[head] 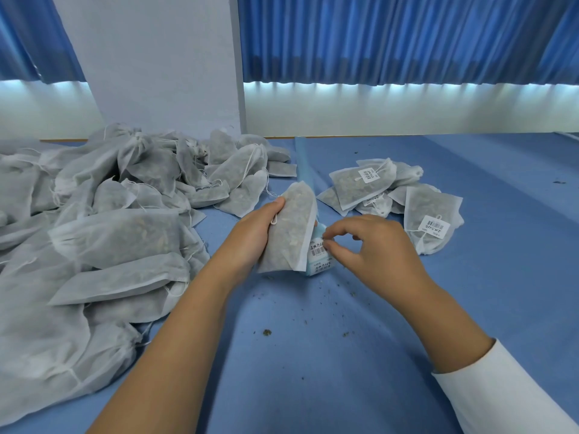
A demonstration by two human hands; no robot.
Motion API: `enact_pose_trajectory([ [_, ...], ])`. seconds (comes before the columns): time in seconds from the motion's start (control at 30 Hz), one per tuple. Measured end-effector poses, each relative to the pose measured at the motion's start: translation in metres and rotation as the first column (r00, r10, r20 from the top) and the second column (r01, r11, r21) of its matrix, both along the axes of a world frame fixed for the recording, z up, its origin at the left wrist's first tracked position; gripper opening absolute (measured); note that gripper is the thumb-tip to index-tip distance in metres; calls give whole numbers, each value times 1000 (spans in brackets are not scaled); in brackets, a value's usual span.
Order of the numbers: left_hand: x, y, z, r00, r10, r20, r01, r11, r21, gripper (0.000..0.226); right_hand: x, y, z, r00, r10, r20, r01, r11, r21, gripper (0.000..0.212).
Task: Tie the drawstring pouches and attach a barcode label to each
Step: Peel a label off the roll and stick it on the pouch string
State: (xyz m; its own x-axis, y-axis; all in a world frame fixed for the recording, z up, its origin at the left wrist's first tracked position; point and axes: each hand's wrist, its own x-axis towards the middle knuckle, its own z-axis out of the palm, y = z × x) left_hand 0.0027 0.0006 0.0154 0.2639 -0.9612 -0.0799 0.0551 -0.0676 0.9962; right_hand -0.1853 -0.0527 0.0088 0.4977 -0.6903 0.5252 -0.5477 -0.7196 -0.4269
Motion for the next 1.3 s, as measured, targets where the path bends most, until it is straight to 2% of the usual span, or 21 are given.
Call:
enact_pose_trajectory([
  [0.17,-1,0,0,999,15,39,-15,1000,4,37,1,-3,-1,996,88,19,-89,995,42,3],
  [0.3,-1,-1,-2,999,23,47,-24,1000,12,38,0,-1,2,987,148,58,-153,984,95,7],
  [0.43,1,-2,-4,997,60,47,-61,998,16,34,1,2,3,974,209,93,-224,952,207,9],
  [0.5,1,-2,-4,996,70,46,-72,997,23,34,3,5,4,958,228,172,-269,925,269,12],
  [0.6,2,-2,-5,997,66,27,-67,997,27,36,2,5,8,918,181,354,-296,906,303,23],
  [0.73,0,-2,-3,997,58,41,-59,998,34,40,0,-1,11,852,35,523,-259,895,362,18],
  [0.83,0,-2,-2,993,92,72,-94,995,30,43,1,-4,11,805,9,593,-290,878,381,21],
  [1.03,-1,1,-2,983,84,162,-82,996,-23,32,-1,-5,11,729,24,684,-398,827,396,21],
  [1.13,-2,3,-1,980,85,181,-74,995,-66,36,-2,-5,12,703,12,711,-429,804,411,27],
  [1.2,-2,3,0,977,146,158,-130,986,-109,34,-2,-5,12,687,9,727,-454,786,419,38],
  [1.3,2,4,2,956,257,144,-217,944,-247,31,-1,-6,13,613,-33,789,-480,778,405,46],
])
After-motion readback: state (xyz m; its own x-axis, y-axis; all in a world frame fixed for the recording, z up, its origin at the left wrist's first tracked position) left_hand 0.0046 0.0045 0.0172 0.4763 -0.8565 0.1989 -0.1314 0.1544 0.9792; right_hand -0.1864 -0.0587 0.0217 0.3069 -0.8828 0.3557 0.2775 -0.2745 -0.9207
